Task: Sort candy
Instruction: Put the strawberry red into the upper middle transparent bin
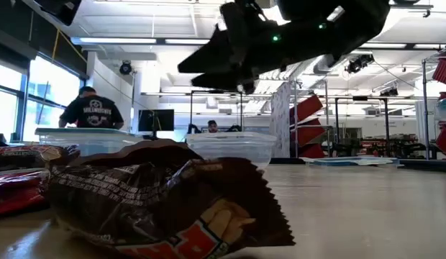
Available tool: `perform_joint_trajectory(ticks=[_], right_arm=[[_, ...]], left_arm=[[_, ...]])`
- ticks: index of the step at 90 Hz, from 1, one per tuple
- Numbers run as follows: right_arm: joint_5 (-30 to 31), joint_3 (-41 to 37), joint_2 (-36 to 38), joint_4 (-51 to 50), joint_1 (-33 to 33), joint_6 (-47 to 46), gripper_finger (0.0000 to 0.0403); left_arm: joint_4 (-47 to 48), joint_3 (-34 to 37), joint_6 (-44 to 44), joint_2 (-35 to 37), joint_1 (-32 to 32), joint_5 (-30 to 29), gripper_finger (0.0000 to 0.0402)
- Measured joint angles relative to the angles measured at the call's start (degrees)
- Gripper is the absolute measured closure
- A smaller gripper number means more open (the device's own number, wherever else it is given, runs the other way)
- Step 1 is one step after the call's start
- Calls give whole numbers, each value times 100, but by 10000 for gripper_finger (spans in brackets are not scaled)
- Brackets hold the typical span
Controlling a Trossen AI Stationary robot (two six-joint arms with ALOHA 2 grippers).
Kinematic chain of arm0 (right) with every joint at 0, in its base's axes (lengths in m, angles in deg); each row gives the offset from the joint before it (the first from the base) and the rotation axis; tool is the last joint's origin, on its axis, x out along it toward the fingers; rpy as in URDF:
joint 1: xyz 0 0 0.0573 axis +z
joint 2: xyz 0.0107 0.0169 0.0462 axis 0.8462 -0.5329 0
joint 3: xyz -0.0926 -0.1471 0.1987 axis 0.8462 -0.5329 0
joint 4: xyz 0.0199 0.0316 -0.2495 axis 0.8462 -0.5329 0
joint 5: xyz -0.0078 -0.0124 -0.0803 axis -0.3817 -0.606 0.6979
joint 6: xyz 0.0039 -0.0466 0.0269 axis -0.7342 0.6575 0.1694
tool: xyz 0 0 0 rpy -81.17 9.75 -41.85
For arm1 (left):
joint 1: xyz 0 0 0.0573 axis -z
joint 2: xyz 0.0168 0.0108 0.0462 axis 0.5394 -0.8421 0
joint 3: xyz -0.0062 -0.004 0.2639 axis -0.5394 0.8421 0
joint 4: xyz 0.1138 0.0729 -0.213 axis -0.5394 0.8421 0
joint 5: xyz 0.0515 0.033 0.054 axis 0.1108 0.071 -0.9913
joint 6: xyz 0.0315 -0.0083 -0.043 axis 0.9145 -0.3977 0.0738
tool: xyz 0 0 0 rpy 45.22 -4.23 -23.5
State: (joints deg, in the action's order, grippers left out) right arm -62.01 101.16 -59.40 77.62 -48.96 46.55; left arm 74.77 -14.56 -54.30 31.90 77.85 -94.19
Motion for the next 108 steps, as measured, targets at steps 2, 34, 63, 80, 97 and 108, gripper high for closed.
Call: perform_joint_trajectory(ticks=[2,34,63,80,97,108], right_arm=[[-22,70,-81,-23,21,-11,155],[360,1440,-1263,-530,135,59,155],[490,2566,-2290,-1080,-295,-36,155],[420,2957,-2804,-1553,-559,-317,155],[249,3020,-3041,-1669,-659,-330,155],[73,3040,-3054,-1896,-677,-334,155]], left_arm=[[7,0,0,0,-3,-4,218],[-80,2,305,5,-33,-581,218],[-956,2,1375,34,-33,-591,218],[-940,2,1565,151,-112,-857,218],[-948,2,1800,223,-341,-903,218],[-946,2,1862,225,-524,-903,218]])
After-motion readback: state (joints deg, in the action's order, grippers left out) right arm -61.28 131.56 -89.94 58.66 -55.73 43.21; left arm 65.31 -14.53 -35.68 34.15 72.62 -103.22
